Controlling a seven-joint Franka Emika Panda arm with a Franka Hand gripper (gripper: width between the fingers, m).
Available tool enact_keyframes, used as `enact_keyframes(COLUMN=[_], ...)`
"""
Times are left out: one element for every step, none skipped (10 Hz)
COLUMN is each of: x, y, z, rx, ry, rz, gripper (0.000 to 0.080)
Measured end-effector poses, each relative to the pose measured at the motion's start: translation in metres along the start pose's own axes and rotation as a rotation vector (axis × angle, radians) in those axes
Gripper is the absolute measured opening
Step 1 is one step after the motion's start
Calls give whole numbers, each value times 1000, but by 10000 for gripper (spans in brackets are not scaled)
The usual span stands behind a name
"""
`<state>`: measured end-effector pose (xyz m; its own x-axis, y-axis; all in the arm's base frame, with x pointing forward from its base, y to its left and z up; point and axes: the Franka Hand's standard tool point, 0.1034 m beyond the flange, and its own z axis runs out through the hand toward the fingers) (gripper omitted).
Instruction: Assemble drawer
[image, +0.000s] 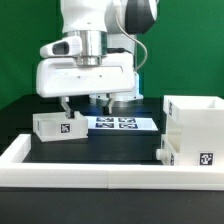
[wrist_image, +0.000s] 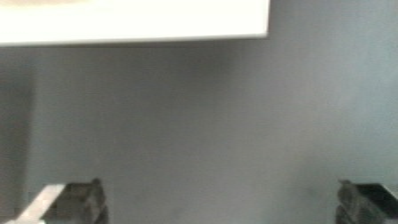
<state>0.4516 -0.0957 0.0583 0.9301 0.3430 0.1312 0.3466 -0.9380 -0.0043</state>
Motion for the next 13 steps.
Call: enact_keyframes(x=[-11, -19, -31, -43, -50, -55, -53, -53, -53, -56, -65, -73, -79], y=[-2, -4, -6, -8, -7, -6, -7, -7, -7, -5, -3, -2, -2], z=[-4, -7, -7, -6, -3, 0, 0, 0, 0, 3, 10, 16, 23], rx=[-4, -5, -3, 1, 6, 12, 11, 12, 12, 10, 15, 13, 15], ry=[-8, -15, -28, -42, -52, -60, -58, -59, -59, -58, -65, -67, -70], rz=[5, 7, 9, 4, -11, -18, -19, -20, -20, -37, -45, -43, -40], gripper=[649, 649, 649, 649, 649, 649, 649, 649, 649, 649, 649, 649, 649])
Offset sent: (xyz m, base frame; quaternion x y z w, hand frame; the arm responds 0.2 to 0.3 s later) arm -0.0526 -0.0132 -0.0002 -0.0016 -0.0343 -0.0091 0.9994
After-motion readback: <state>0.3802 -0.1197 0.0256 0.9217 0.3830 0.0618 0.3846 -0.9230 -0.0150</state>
